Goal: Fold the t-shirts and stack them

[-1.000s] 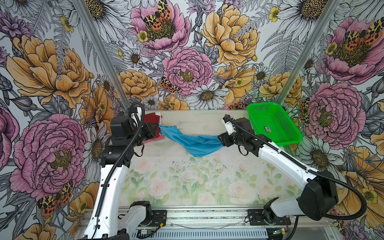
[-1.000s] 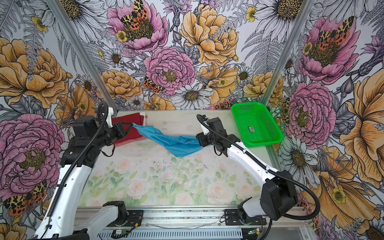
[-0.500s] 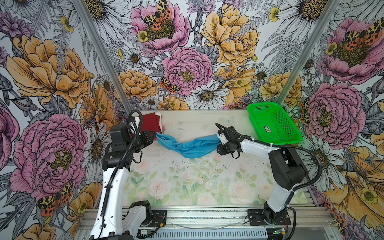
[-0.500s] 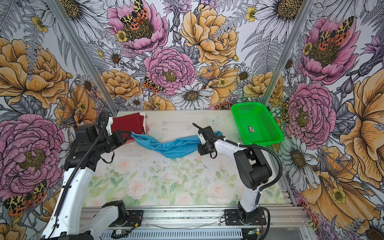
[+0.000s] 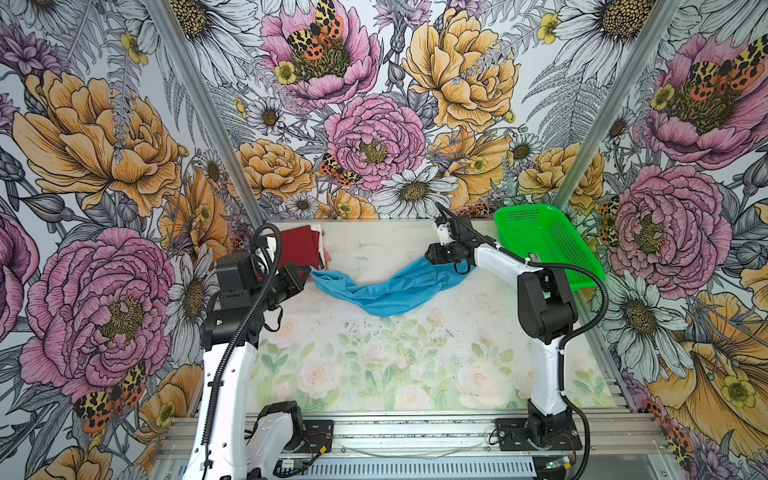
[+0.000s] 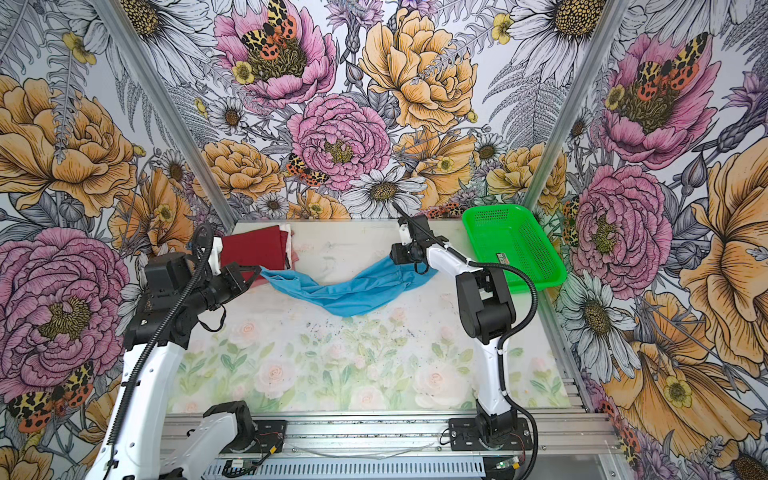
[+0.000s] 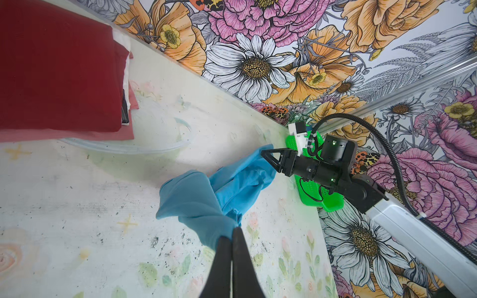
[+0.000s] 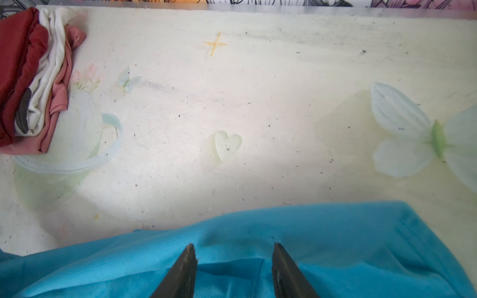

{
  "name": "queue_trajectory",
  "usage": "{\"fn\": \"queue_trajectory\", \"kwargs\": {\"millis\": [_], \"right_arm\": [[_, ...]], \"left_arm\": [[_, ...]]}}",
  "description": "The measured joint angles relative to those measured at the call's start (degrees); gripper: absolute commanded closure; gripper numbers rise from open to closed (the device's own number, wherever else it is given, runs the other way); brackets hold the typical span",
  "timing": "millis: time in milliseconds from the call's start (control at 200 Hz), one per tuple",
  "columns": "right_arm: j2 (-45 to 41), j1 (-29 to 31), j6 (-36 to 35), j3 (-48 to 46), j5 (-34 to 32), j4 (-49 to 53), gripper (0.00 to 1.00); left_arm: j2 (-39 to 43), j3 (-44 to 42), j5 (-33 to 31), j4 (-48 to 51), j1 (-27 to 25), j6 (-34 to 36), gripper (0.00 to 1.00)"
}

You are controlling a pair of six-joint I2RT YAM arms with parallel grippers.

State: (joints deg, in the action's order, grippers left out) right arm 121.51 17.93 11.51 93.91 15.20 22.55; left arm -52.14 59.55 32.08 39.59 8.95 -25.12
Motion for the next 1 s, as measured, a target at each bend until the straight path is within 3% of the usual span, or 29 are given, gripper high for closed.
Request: {"fn": "queue_trajectory", "kwargs": {"millis": [305, 670, 856, 1001], "right_arm": [[-6.4, 0.4, -0.4, -13.0, 1.2, 1.1, 0.5], [-6.1, 0.4, -0.9, -14.8, 6.4, -1.4, 0.51], [-4.2, 0.4, -1.0, -12.9, 7.9, -2.1, 0.59], [-3.7, 0.3, -0.7, -12.6, 8.7, -2.2, 0.76]], "left_arm": [[-0.7, 0.0, 0.0, 0.8, 0.3, 0.3, 1.0], [0.5, -1.2, 0.0, 0.9, 0.3, 1.1, 1.0], [0.8, -2.0, 0.0, 1.0, 0.3, 1.1, 1.0], [0.8, -2.0, 0.0, 1.1, 0.3, 1.1, 1.0]]}}
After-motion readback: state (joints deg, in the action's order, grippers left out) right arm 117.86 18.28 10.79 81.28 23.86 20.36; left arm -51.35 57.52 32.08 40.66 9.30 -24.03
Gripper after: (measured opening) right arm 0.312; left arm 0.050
